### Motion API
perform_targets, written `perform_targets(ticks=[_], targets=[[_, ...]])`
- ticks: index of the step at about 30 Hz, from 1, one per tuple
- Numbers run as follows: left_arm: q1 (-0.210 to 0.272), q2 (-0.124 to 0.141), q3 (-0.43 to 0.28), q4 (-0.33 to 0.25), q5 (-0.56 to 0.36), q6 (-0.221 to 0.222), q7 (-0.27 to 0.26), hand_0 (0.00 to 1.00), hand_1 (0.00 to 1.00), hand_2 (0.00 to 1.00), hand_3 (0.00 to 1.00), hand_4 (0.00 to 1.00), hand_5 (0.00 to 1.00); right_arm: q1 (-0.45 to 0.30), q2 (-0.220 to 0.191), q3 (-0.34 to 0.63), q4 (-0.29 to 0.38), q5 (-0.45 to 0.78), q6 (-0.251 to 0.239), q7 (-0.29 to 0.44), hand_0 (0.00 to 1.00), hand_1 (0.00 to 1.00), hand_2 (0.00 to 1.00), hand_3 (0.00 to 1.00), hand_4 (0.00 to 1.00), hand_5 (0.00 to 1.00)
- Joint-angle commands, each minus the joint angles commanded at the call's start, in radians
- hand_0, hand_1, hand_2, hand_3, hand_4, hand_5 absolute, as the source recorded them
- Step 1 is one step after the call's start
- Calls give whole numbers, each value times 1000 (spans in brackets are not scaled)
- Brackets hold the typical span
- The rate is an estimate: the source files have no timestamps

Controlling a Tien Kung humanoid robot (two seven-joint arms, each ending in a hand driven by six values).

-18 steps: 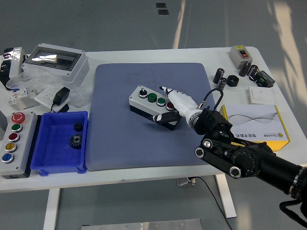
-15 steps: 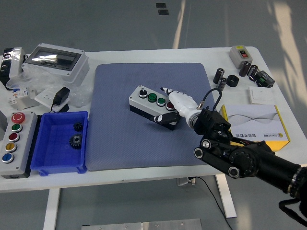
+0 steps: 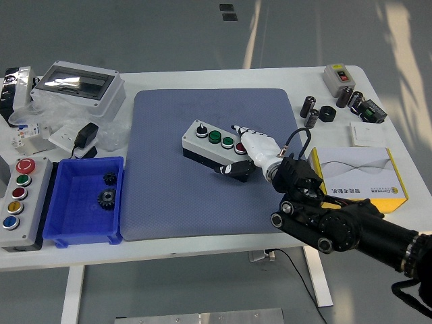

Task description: Pick up the button,place it on the desk,press the button,press the button

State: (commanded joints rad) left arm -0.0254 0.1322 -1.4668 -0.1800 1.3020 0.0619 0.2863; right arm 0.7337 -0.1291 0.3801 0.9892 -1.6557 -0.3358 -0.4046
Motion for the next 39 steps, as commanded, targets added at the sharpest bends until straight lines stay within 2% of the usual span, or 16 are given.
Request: perform_targets(ticks=[5,6,11,12,17,18,20,22,23,24,29,32,39], targets=[[6,-8,5,0,-5,0,3,641,605,551,599,618,207,-4,1,-19,-1,-11,-36,10,613,803,879,998,998,480],[8,-10,6,0,-6,0,4,640,605,551,600,619,206,-5,1,-20,0,-14,-41,11,281,569,686,957,836,234],[19,-15,10,0,-15,1,5,640,605,551,600,619,206,-18,-21,-3,31,-15,-56,62,281,569,686,957,836,234],[22,-16,11,0,-16,2,4,641,605,551,601,617,206,-23,-33,6,49,-14,-55,82,159,398,487,676,222,86],[30,-20,13,0,-24,4,2,641,605,551,601,617,206,-60,-125,55,166,20,-4,197,159,398,487,676,222,86],[31,-21,14,0,-25,4,1,641,605,551,601,613,205,-64,-144,58,190,30,6,218,122,329,381,436,102,2],[33,-21,13,0,-24,4,1,641,605,551,601,613,205,-66,-186,54,242,30,10,264,122,329,381,436,102,2],[33,-21,13,0,-23,4,0,641,605,551,601,613,205,-62,-211,46,287,11,2,299,122,329,381,436,102,2],[33,-21,13,0,-22,3,0,641,605,551,601,613,205,-61,-214,45,297,-5,-7,304,122,329,381,436,102,2],[32,-21,13,0,-22,3,-1,641,605,552,601,613,206,-59,-213,45,299,-22,-16,308,116,301,317,265,13,2],[27,-20,10,0,-15,2,-6,641,605,552,601,613,206,-55,-198,47,254,-96,-58,313,116,301,317,265,13,2],[27,-21,10,0,-15,2,-6,641,605,551,601,613,206,-57,-202,48,242,-115,-83,333,130,300,309,250,6,2],[29,-22,8,0,-12,2,-3,640,605,551,601,612,207,-55,-231,11,257,-56,-136,452,141,297,303,246,21,2]])
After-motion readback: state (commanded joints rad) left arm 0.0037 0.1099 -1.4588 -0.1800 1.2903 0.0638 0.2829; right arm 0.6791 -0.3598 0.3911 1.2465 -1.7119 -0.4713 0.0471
